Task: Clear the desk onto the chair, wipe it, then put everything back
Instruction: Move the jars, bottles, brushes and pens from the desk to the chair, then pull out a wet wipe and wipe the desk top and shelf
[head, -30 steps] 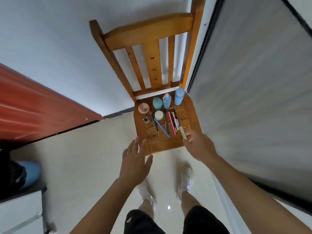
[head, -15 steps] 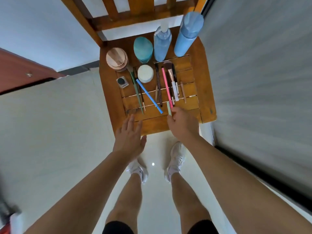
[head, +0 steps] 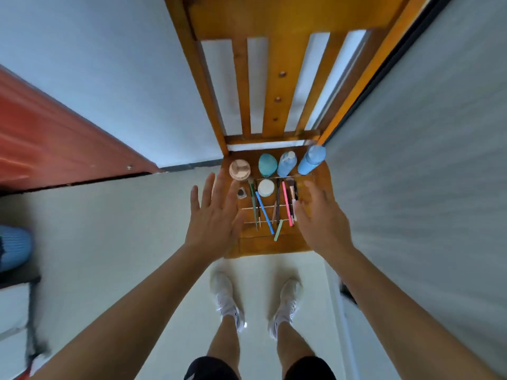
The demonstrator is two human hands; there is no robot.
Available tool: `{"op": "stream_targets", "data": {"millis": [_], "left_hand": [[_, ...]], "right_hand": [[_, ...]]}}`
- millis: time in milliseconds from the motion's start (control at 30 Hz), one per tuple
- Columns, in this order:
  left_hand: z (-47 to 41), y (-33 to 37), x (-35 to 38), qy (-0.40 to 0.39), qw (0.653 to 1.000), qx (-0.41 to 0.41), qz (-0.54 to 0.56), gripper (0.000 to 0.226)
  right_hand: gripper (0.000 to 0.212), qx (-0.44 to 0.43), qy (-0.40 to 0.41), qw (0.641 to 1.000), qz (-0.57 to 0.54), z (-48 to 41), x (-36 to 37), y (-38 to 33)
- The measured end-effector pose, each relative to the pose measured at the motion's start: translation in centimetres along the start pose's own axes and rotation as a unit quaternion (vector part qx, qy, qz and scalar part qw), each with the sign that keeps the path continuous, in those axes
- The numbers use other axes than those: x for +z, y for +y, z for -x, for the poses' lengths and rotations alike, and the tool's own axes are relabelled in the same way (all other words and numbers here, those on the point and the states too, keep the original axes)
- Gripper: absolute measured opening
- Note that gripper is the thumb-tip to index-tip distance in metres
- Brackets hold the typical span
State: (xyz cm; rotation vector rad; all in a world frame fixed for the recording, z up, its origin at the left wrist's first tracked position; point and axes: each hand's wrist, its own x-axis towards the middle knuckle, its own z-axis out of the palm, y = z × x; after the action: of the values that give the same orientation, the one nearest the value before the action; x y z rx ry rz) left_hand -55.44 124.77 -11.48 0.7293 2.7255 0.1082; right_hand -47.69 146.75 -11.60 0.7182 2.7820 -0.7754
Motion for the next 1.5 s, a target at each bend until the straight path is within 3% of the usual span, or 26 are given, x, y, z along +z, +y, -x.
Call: {"op": "stream_targets", "data": {"millis": [167,300,467,733,900,1100,1267,1500], "left_hand": [[2.6,-1.4,-16.3,0.132,0.991,-0.019,-0.028,0.068],[9.1,-4.4,-25.3,0.281,0.957,-0.062,-0.044,0.061],[21.6,-9.1,-29.3,0.316,0.902,-0.273,-0.108,0.064],[42.7,-18.2,-30.6,0.381,0.793,-0.46,-0.122,0.067],[54.8,-25.0,-29.6,0.372,0.738,-0.546,-0.136,0.069],[64.7,-33.5,-29.8,0.353,0.704,-0.596,-0.157,0.066],[67.7,-39.7,-29.2,0.34,0.691,-0.623,-0.137,0.066],[67.6,-51.9,-27.5,0.31,0.682,-0.655,-0.097,0.069]], "right_hand": [[0.05,-0.136,0.088,0.987,0.013,-0.1,-12.5,-9.7],[0.048,-0.292,0.117,0.949,-0.008,-0.9,-17.7,-20.1],[0.054,-0.465,0.12,0.877,-0.02,3.6,-18.6,-33.4],[0.058,-0.675,0.052,0.733,-0.063,18.0,-12.5,-50.9],[0.067,-0.738,0.017,0.673,-0.044,27.1,-6.3,-61.3],[0.068,-0.763,-0.036,0.642,-0.069,36.5,1.2,-73.2],[0.068,-0.784,-0.059,0.616,-0.054,39.9,6.6,-79.5],[0.071,-0.783,-0.111,0.61,-0.044,38.5,16.2,-90.1]]}}
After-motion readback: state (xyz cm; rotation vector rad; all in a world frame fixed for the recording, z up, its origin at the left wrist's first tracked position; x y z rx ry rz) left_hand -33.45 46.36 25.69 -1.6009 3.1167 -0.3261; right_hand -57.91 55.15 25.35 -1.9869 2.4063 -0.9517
